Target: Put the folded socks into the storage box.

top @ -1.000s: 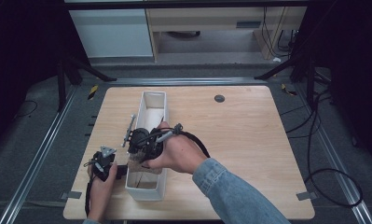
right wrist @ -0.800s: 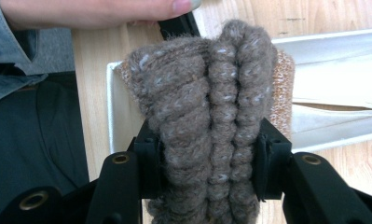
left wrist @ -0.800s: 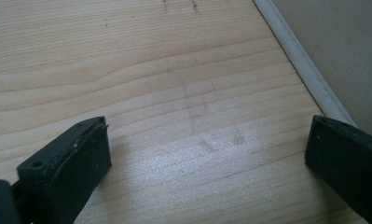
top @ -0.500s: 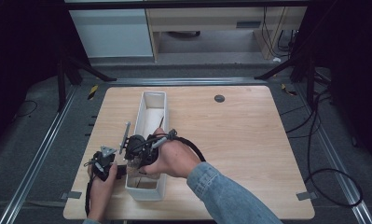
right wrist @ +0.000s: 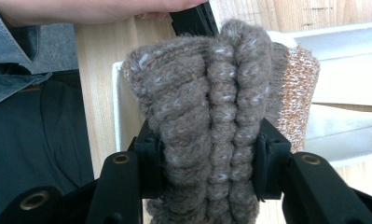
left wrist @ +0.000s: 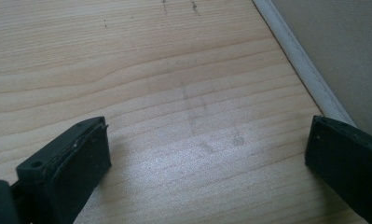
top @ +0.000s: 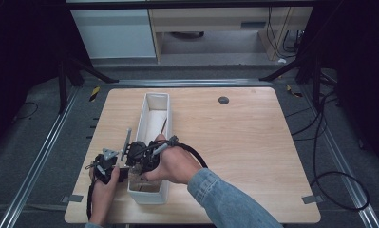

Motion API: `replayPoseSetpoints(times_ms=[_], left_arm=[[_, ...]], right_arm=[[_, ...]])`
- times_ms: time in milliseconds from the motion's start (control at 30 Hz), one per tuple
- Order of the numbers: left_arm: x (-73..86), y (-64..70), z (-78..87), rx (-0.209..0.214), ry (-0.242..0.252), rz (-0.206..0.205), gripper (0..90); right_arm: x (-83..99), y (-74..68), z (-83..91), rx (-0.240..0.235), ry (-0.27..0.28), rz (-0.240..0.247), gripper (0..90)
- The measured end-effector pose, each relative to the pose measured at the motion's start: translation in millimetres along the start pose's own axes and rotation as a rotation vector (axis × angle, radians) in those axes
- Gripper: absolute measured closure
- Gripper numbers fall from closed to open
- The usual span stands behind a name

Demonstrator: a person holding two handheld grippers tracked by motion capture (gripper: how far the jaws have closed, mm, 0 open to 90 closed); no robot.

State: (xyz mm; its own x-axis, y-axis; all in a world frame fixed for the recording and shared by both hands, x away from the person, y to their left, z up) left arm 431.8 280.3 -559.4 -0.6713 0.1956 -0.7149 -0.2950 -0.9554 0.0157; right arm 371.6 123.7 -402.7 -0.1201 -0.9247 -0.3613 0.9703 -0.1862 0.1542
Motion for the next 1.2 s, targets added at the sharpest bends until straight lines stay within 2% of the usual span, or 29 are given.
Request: replayPoseSetpoints(times_ms=[467, 700, 1200], left_arm=[[0.1, 0.1, 0.1, 0.001, -0.002, 0.002, 0.0], [0.0, 0.1, 0.0, 0.001, -0.001, 0.001, 0.0], [-0.3, 0.1, -0.3, 0.002, 0.001, 0.001, 0.0]], right_arm=[[2.3, -1.6, -9.0, -0.012, -0.005, -0.012, 54.8], [2.8, -3.6, -20.7, -0.016, -0.017, -0.008, 54.8], [6.9, -3.9, -33.4, -0.013, -0.022, -0.036, 53.9]])
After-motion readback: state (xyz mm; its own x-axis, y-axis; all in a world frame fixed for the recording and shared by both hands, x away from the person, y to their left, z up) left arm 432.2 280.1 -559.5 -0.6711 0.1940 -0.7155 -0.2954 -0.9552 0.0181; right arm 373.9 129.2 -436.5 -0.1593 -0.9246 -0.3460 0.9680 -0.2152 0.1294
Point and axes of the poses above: each handheld gripper's, and its own axes: z roughly backward along the jaws, x roughly out of its underside, y roughly to its right, the point moved 7 cm from there along -z, roughly forward along the jaws, and after that the axes turned 3 degrees about x, right-handed, at the moved point
